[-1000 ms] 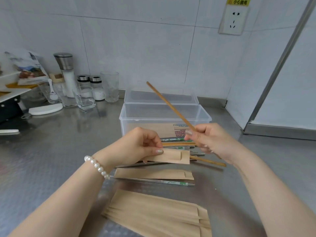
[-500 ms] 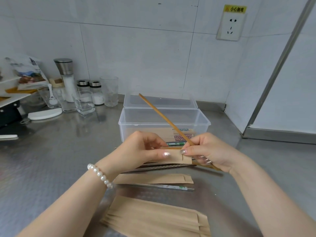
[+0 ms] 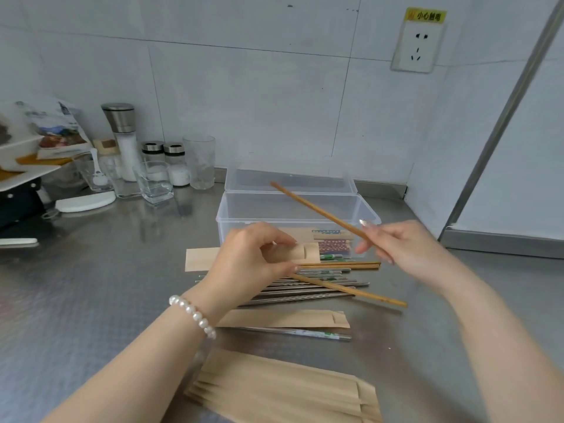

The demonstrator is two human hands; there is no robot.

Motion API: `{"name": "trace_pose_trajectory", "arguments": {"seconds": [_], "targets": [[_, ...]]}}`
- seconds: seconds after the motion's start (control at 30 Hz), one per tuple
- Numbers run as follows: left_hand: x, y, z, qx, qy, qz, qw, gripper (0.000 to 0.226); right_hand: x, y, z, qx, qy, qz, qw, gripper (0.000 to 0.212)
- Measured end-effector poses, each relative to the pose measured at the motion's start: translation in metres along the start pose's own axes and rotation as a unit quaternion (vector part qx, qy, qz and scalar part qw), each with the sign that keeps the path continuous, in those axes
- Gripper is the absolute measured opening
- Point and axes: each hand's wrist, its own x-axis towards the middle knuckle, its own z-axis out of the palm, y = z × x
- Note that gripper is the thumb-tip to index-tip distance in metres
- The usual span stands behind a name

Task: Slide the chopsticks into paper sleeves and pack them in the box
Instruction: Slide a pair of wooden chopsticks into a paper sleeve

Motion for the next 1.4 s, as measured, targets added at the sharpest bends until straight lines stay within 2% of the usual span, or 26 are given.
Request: {"name": "trace_pose_trajectory", "arguments": {"seconds": [0.1,0.27,0.5,0.73,1.0,1.13,1.4], "targets": [[0.002,-0.003,-0.008,0.007,0.023,-0.030,0.999,0.027,0.000,0.013,-0.021,-0.096,0.036,-0.019,0.995,0.039],[0.002,-0.004,-0.008,0.021,0.021,-0.042,0.999,0.027,-0.001,0.021,-0.033,-0.114,0.083,-0.005,0.990,0.033],[0.002,-0.007,-0.007,0.027,0.019,-0.049,0.998,0.024,0.001,0.026,-0.038,-0.166,0.105,0.023,0.980,0.033],[0.001,-0.005,-0.002,0.020,0.006,-0.051,0.999,0.024,0.005,0.030,-0.030,-0.173,0.085,0.008,0.981,0.039],[0.000,-0.001,0.003,0.018,-0.018,-0.030,0.999,0.025,0.009,0.023,-0.003,-0.154,0.053,-0.069,0.984,0.011],[0.000,-0.001,0.002,0.013,-0.012,-0.039,0.999,0.023,0.009,0.020,0.013,-0.140,0.038,-0.102,0.984,0.019],[0.000,0.000,0.001,0.010,-0.014,-0.055,0.998,0.022,0.007,0.018,0.017,-0.117,0.057,-0.115,0.985,0.032]]}}
